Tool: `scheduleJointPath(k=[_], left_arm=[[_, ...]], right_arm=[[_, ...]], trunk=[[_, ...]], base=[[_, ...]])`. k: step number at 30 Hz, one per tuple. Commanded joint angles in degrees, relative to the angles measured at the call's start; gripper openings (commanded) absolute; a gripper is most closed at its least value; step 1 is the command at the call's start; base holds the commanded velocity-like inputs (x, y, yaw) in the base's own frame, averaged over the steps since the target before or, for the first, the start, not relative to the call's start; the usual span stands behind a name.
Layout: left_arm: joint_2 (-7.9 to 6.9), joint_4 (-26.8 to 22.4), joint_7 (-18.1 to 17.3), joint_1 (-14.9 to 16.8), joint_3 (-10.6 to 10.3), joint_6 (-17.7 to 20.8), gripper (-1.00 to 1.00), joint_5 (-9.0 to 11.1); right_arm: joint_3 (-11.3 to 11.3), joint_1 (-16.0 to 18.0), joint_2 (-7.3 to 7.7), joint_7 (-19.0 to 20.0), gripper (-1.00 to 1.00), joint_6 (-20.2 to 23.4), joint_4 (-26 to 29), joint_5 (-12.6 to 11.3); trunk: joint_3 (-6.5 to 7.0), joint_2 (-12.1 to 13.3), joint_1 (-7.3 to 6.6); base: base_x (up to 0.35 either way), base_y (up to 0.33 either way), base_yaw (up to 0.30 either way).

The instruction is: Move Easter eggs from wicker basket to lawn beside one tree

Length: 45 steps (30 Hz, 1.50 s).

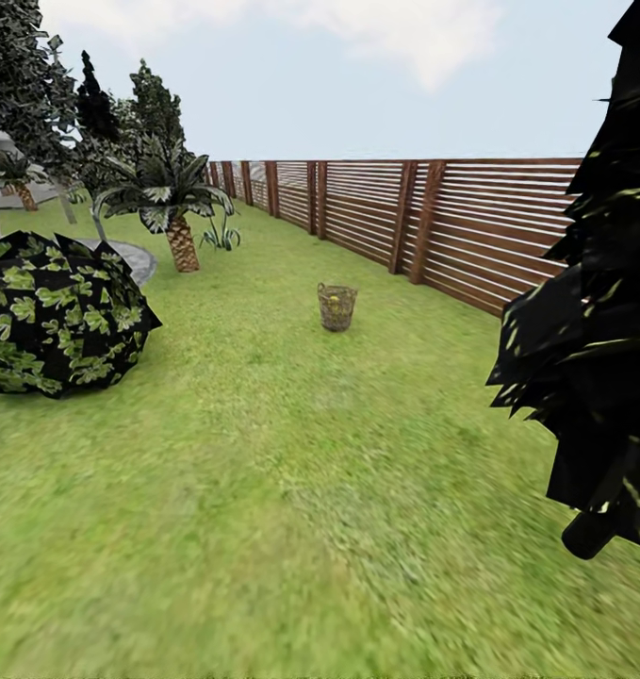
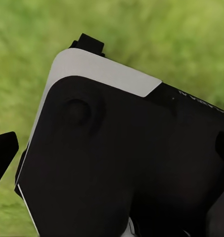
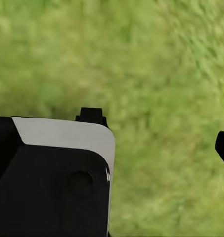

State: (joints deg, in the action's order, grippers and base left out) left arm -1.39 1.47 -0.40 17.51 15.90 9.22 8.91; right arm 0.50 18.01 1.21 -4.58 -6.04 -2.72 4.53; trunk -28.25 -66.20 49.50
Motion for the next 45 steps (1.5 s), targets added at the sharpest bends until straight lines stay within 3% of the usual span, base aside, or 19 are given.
scheduleJointPath(k=[1, 25, 45], left_arm=[[-0.02, 0.1, 0.0, 0.1, 0.0, 0.1, 1.00, 0.6], [-0.02, 0.1, 0.0, 0.1, 0.0, 0.1, 1.00, 0.7], [-0.02, 0.1, 0.0, 0.1, 0.0, -0.6, 1.00, 0.7]], right_arm=[[0.0, 0.1, 0.00, -0.3, 1.00, -0.4, -0.3, 0.5], [0.0, 0.1, -0.07, -0.3, 1.00, -0.5, -0.3, 0.5], [0.0, 0.1, -0.07, -0.3, 1.00, -0.9, -0.3, 0.5]], trunk=[[-0.14, 0.0, 0.00], [-2.25, 0.0, 0.00], [-1.71, 0.0, 0.00]], base=[[0.000, 0.000, 0.000], [0.000, 0.000, 0.000], [0.000, 0.000, 0.000]])
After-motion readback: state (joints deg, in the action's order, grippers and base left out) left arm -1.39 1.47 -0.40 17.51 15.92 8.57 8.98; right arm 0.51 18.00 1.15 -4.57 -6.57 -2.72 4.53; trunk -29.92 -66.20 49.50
